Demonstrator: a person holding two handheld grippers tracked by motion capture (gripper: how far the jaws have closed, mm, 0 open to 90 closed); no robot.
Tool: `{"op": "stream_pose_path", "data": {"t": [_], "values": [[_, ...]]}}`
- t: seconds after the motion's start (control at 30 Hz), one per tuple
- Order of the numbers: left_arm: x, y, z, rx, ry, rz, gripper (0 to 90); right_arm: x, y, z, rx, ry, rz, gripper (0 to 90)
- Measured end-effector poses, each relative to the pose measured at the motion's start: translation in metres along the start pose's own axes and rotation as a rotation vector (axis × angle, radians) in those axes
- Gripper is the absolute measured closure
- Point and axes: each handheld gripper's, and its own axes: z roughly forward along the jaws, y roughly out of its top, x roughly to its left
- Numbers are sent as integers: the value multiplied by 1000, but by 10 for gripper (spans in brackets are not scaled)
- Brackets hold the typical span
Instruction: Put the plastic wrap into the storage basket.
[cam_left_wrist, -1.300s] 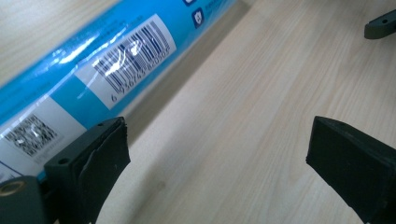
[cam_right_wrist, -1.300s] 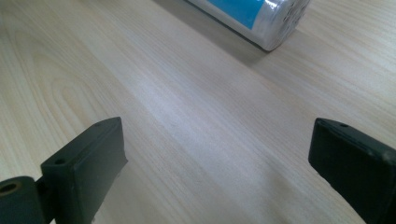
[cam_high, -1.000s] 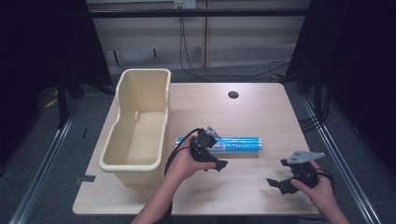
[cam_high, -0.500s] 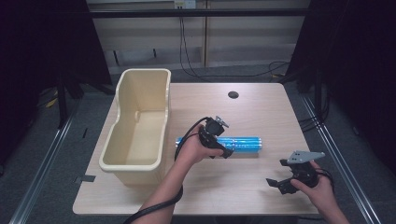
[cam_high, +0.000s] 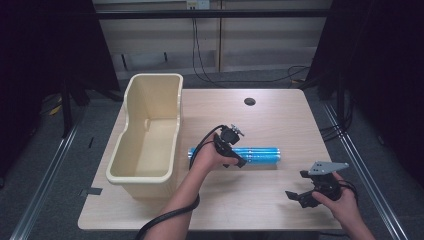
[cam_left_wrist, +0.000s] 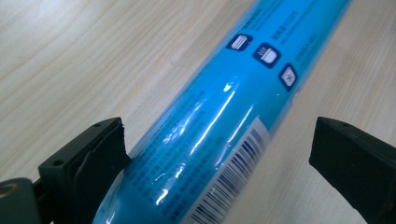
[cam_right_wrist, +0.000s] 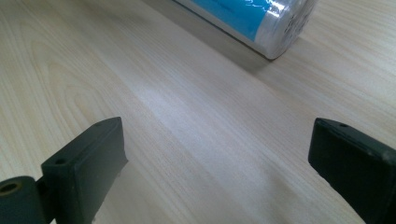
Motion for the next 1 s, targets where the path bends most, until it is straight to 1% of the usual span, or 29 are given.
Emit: {"op": "stream_pose_path", "data": {"t": [0.07, 0.1, 0.2, 0.23, 0.27, 0.3, 0.33, 0.37, 0.4, 0.43, 0.5, 0.53, 0.63, 0.67, 0.73, 0.77, 0.87, 0.93, 0.97, 1.0], "values": [[1, 0, 2, 8, 0, 9, 36, 0, 0, 0, 1, -1, 0, 39], [0, 0, 3, 20, 0, 2, 38, 0, 0, 0, -2, -2, -1, 39], [-1, -1, 6, 15, -3, -2, 51, 0, 0, -2, -8, -6, 4, 39], [0, -1, 6, 39, -3, 15, 56, 0, 0, -2, -12, -7, 12, 39], [-1, -1, 6, 33, -3, 3, 60, 0, 0, -2, -13, -8, 11, 39], [-1, -1, 6, 33, -3, 3, 70, 1, 0, -3, -12, -10, 14, 39], [-2, -1, 6, 50, -1, 21, 84, 0, 0, -3, -12, -11, 14, 40], [-3, -2, 6, 40, -3, 6, 89, 0, 0, -3, -12, -8, 15, 39], [-3, -2, 6, 40, -3, 6, 92, 0, 0, -2, -15, -9, 15, 40], [-3, -3, 6, 43, -11, 24, 95, 0, 0, -2, -15, -8, 16, 39], [-4, -4, 7, 63, -17, 15, 89, 0, 0, -2, -14, -9, 13, 40], [-5, -4, 8, 61, -23, 24, 90, 0, 1, -2, -17, -7, 9, 40], [-5, -4, 9, 76, -26, 28, 89, 0, 1, -3, -17, -10, 15, 40], [-5, -3, 9, 83, -20, 46, 89, 0, 1, -3, -18, -8, 14, 40], [-7, -3, 10, 80, -22, 49, 94, 0, 1, -3, -20, -8, 15, 40], [-7, -3, 11, 89, -26, 67, 97, 0, 1, -3, -18, -8, 17, 40], [-9, -3, 12, 97, -33, 71, 104, 0, 1, -3, -19, -7, 14, 40], [-10, -3, 15, 108, -37, 99, 105, 0, 1, -4, -22, -5, 20, 40], [-11, -2, 15, 121, -41, 102, 104, 0, 1, -4, -24, -9, 18, 40], [-12, -1, 16, 127, -34, 104, 103, 0, 1, -4, -27, -7, 20, 40]]}}
